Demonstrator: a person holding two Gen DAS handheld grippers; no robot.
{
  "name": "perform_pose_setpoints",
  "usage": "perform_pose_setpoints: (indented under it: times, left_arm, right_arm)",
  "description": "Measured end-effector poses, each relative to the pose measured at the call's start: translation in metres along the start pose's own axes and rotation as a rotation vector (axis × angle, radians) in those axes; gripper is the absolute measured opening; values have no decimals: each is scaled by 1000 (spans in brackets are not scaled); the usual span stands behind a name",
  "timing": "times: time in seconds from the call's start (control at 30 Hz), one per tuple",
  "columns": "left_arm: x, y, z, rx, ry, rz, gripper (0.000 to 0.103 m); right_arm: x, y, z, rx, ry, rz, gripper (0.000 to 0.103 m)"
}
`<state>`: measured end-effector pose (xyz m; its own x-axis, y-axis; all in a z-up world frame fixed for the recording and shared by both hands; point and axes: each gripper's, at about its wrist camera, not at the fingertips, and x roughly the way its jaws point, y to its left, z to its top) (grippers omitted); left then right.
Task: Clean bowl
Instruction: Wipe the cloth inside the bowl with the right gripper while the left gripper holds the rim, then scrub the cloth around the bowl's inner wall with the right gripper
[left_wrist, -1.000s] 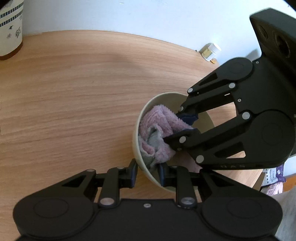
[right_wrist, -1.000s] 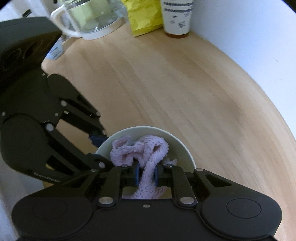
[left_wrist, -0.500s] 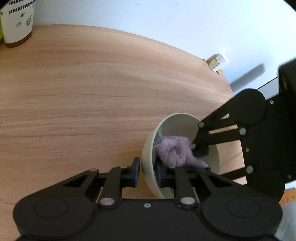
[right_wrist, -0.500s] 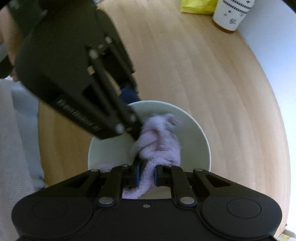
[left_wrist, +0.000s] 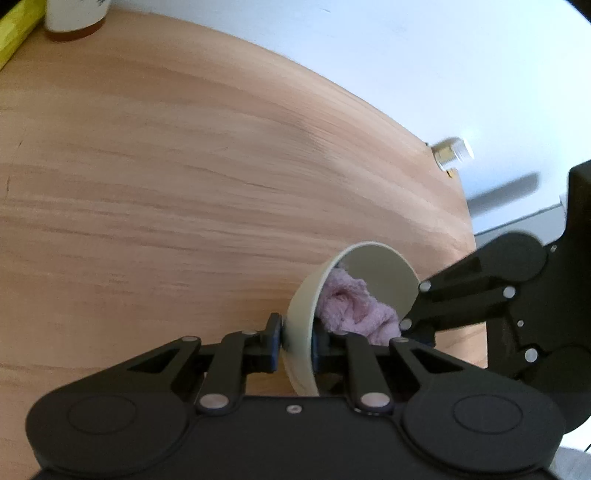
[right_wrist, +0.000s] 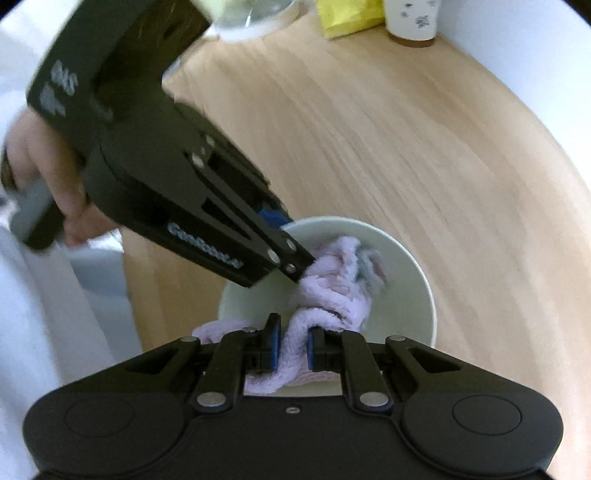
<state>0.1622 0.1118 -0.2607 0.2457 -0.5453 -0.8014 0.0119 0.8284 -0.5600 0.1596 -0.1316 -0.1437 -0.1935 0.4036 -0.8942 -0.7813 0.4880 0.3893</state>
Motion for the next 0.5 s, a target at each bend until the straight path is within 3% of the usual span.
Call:
perform_pose_setpoints:
  times: [0.23, 0.5]
  left_arm:
    - [-2, 6, 0, -50, -12, 4, 13]
    - [0, 5, 0, -54, -21, 19, 14]
  right_arm:
    - [5, -19, -9, 207, -74, 143, 16]
    - [34, -10, 6, 150, -16, 72, 12]
